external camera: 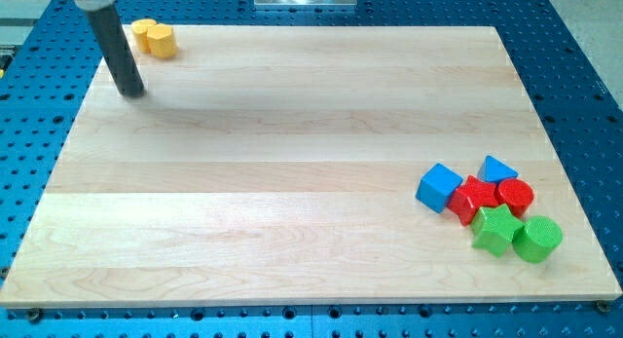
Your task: Push yellow blocks towards the bottom of the board
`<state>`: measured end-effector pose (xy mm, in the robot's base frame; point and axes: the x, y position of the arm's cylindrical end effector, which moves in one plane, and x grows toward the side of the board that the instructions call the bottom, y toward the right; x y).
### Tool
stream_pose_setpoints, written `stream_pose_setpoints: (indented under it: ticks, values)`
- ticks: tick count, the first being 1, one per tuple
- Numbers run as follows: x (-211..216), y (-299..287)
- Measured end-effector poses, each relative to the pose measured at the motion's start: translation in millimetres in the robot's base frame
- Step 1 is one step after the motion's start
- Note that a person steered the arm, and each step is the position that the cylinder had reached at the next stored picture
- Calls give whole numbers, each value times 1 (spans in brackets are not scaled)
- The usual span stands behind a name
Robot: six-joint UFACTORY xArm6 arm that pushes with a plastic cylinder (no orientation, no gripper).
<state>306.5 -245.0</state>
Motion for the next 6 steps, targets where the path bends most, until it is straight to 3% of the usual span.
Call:
stream_pose_setpoints:
  ticks: [2, 3, 4, 5, 6]
  values:
    - [-85, -35]
    - [-79, 5]
    - [7, 63]
    - [14, 22]
    - [-41, -14]
